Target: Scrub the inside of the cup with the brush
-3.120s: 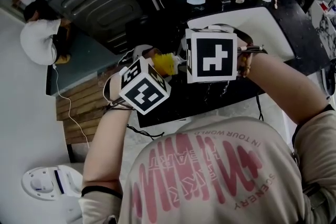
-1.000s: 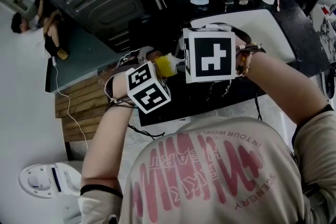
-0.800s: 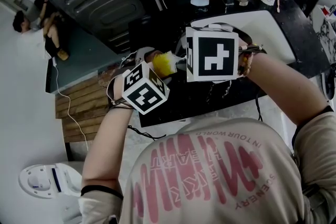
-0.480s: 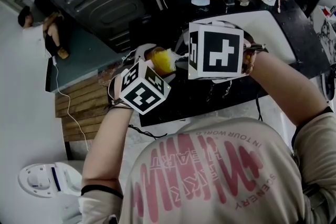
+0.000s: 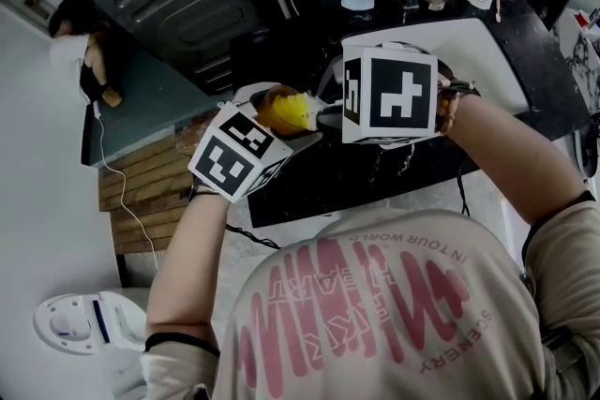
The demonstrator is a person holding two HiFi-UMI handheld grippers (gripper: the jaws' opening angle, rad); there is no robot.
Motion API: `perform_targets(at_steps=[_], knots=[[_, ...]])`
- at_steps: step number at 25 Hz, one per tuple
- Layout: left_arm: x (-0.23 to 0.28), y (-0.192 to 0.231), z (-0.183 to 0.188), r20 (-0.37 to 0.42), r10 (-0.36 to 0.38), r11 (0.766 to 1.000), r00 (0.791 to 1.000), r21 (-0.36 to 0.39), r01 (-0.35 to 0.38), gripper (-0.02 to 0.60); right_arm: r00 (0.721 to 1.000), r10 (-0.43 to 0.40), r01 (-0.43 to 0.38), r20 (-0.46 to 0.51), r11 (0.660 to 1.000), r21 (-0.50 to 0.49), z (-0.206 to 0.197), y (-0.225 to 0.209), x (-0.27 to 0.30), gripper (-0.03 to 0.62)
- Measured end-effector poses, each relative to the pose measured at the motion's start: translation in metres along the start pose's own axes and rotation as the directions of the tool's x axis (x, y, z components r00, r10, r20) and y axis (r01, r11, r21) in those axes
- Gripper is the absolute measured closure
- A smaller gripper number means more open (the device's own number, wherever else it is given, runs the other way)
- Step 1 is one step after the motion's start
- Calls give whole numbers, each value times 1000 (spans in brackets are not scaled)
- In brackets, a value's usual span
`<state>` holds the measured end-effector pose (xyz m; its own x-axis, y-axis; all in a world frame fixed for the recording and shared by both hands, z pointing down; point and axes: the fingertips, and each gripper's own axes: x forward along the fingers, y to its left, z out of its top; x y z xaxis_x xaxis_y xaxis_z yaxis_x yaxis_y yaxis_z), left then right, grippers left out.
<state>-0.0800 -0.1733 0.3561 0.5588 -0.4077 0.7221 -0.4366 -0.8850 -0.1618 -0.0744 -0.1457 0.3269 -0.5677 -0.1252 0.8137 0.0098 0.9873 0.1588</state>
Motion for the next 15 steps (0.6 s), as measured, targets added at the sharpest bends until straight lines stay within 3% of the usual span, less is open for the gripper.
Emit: perform_targets(at_steps=[8, 15], knots=[[-11, -10, 11, 88, -82, 995, 993, -55, 87, 175, 999, 7, -8, 39, 1000, 27, 0, -3, -3, 546], [-19, -32, 15, 125, -207, 978, 970, 25, 205, 175, 996, 50, -53, 67, 998, 43, 2, 5, -5, 543]])
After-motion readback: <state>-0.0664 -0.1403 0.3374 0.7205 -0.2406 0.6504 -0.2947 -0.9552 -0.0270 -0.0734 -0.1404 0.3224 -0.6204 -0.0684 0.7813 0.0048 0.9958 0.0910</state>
